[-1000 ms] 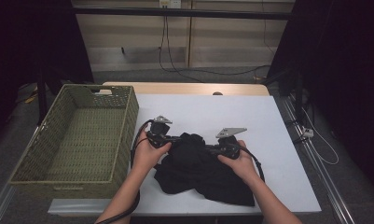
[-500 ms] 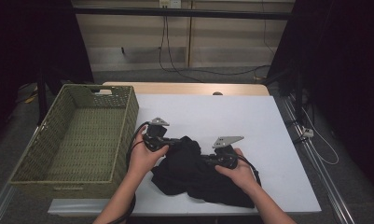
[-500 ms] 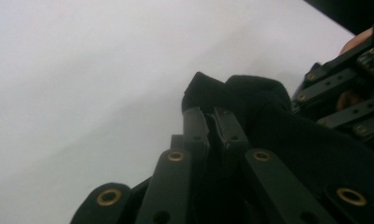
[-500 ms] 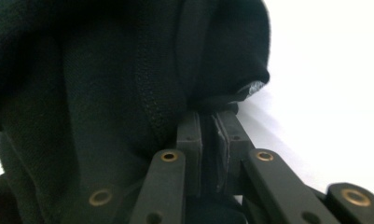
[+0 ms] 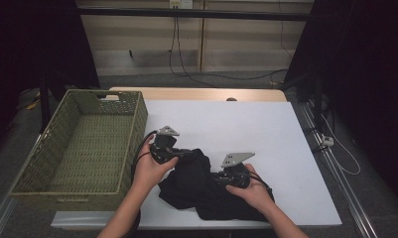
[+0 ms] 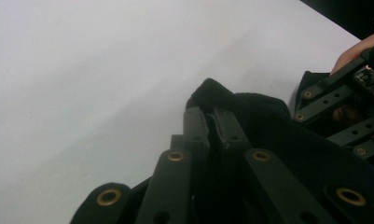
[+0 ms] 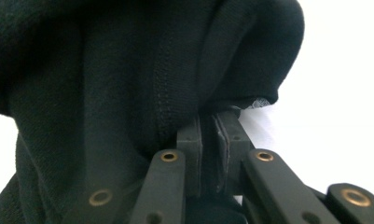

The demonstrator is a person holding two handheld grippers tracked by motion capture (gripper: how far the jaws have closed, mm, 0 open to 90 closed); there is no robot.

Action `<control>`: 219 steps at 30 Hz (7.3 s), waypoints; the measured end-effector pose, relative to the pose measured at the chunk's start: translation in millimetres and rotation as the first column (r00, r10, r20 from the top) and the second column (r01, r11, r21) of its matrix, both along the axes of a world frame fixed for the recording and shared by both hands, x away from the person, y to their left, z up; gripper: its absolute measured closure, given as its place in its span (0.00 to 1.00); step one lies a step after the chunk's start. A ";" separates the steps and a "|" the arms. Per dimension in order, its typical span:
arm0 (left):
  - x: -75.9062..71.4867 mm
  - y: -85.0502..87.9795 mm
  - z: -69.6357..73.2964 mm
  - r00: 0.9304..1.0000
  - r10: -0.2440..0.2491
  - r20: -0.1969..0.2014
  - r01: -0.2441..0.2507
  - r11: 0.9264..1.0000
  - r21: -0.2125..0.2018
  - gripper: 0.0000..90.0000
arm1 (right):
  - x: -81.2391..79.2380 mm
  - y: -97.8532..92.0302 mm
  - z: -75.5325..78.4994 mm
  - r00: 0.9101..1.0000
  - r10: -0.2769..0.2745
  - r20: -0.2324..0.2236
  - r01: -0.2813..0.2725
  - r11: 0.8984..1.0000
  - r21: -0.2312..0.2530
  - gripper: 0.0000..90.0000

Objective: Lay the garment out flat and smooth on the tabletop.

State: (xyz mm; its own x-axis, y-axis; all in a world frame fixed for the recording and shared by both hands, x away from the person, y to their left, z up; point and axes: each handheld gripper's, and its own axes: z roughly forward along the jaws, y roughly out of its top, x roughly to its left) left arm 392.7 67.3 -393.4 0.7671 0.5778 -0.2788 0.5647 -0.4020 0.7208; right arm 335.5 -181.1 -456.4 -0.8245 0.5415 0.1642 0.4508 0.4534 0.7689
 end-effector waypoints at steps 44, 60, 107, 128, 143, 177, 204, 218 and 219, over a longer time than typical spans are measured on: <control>-20.2 3.3 5.2 0.997 -0.061 -0.053 0.060 0.998 -0.024 0.95 | -47.4 10.9 5.1 0.988 0.145 -0.054 -0.144 0.989 0.014 0.91; -19.4 -1.4 7.2 0.995 -0.088 -0.046 0.087 0.996 -0.024 0.95 | -64.9 15.2 8.2 0.982 0.169 -0.080 -0.168 0.986 0.021 0.91; -12.5 11.4 10.7 0.998 -0.038 -0.053 0.036 0.999 -0.037 0.98 | -51.6 22.9 10.3 0.990 0.100 -0.104 -0.100 0.995 0.006 0.93; -18.8 10.3 21.0 0.997 -0.077 -0.031 0.075 0.995 -0.064 0.98 | -69.4 6.1 26.5 0.995 0.059 -0.075 -0.051 0.994 0.099 0.93; -10.5 11.3 41.5 0.998 -0.052 0.035 0.054 0.996 -0.071 0.98 | -20.3 -45.7 53.7 0.968 -0.247 0.037 0.240 0.960 0.147 0.93; -31.0 44.0 34.4 1.000 0.011 -0.008 -0.011 0.999 -0.041 0.98 | -30.6 90.7 1.3 0.949 0.275 -0.152 -0.262 0.960 0.100 0.93; -40.5 42.9 49.0 1.000 -0.025 0.016 0.027 0.996 -0.080 0.98 | -31.5 69.7 12.3 0.955 0.247 -0.165 -0.211 0.955 0.209 0.93; -49.5 54.3 48.7 1.000 -0.018 -0.011 0.018 0.999 -0.026 0.98 | -39.1 113.6 -4.0 0.928 0.330 -0.171 -0.306 0.940 0.153 0.94; -50.4 54.4 48.2 1.000 -0.012 -0.016 0.012 0.999 -0.034 0.98 | -42.9 116.0 -3.3 0.915 0.353 -0.195 -0.323 0.931 0.172 0.94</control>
